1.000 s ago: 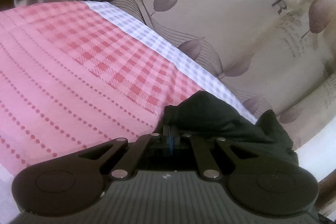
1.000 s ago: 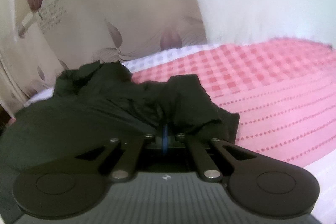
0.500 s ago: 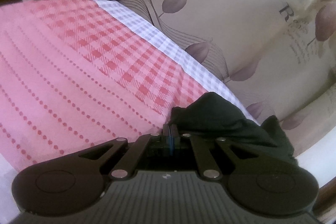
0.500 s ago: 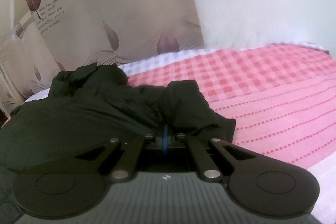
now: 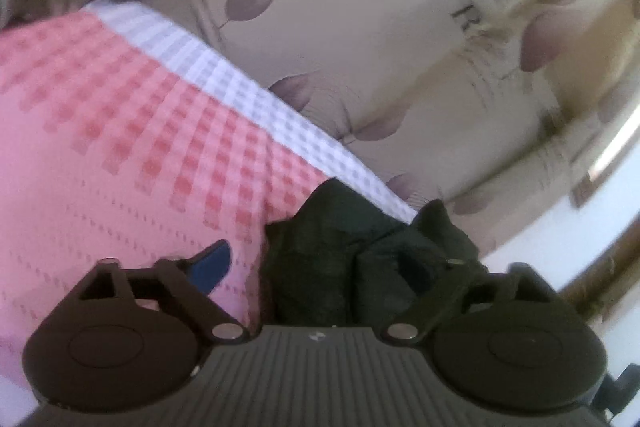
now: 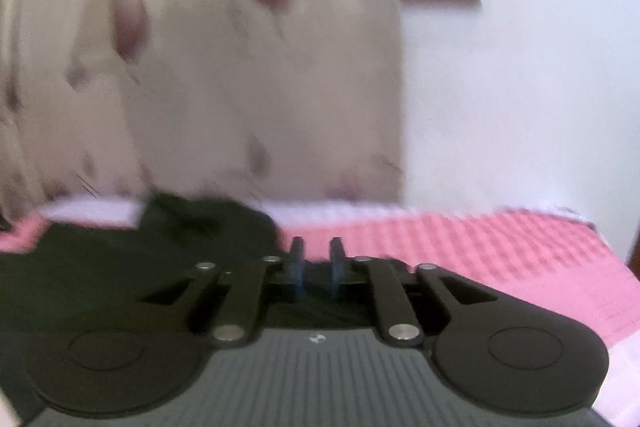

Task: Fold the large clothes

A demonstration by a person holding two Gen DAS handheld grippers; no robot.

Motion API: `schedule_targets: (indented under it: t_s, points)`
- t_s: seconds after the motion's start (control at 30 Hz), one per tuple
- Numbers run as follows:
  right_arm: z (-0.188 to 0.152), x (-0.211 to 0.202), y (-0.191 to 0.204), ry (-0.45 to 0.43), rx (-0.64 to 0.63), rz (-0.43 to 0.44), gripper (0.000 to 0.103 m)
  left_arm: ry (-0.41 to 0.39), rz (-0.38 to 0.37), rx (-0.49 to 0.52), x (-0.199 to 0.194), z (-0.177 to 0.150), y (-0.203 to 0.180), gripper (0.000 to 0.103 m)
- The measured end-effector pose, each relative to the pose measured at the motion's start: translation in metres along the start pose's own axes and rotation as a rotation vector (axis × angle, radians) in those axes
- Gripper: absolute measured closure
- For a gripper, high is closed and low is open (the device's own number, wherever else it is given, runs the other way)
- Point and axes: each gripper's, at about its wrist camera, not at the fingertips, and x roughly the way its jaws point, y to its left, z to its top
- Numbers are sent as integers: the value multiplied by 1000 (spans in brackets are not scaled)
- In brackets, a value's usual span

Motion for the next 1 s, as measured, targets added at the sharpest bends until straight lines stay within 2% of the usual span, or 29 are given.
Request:
schedule_targets:
  t_s: [0.03, 0.07, 0.1, 0.13, 0.23, 0.27, 0.37, 0.43, 0.53, 0.57, 0.63, 0.67, 0.77, 0.8, 0.83, 0.87, 0.9, 1.0]
  points:
    - [0, -12, 9, -23, 5, 36, 65, 6, -21, 4, 1, 3, 3, 7]
    - [-2, -21, 17, -39, 3, 61, 42, 17, -41, 8, 4, 5, 5, 7]
    - [-8, -30, 28, -53, -10, 87, 26, 39, -59, 10, 8, 7, 8, 7]
    - [-15, -37, 40, -57, -34, 112, 23, 77, -85, 4, 15, 9, 12, 7]
    - [-34, -47, 69, -23, -115, 160, 24, 184, -175, -35, 38, 6, 23, 8]
    - [-41, -48, 78, -13, -130, 176, 24, 202, -207, 17, 43, 7, 19, 8]
    - [-52, -49, 92, 4, -98, 208, 24, 298, -281, 54, 62, 13, 18, 10]
    - [-55, -49, 95, 8, -73, 213, 24, 346, -327, 52, 73, 19, 19, 14]
    - [-59, -48, 102, 14, -40, 212, 24, 407, -353, 91, 88, 23, 19, 31]
    - [-60, -47, 103, 13, -23, 213, 24, 418, -351, 103, 92, 24, 21, 43]
    - [-61, -46, 102, 8, 16, 223, 24, 419, -364, 103, 97, 23, 24, 48]
    - [-62, -45, 103, 6, 36, 230, 24, 409, -376, 93, 99, 21, 25, 54]
    - [-59, -39, 111, -4, 56, 251, 24, 384, -389, 94, 98, 12, 21, 58]
    - [-56, -36, 118, 4, 34, 253, 27, 382, -392, 92, 94, 12, 22, 60]
    - [-53, -32, 126, 13, 2, 245, 37, 379, -392, 87, 92, 11, 23, 61]
    - [-50, -28, 135, 24, -34, 239, 68, 373, -391, 81, 89, 10, 24, 62]
    - [-48, -22, 144, 44, -66, 225, 88, 369, -390, 83, 86, 11, 23, 62]
    - [-48, -5, 162, 79, -151, 179, 95, 351, -392, 70, 81, 8, 23, 64]
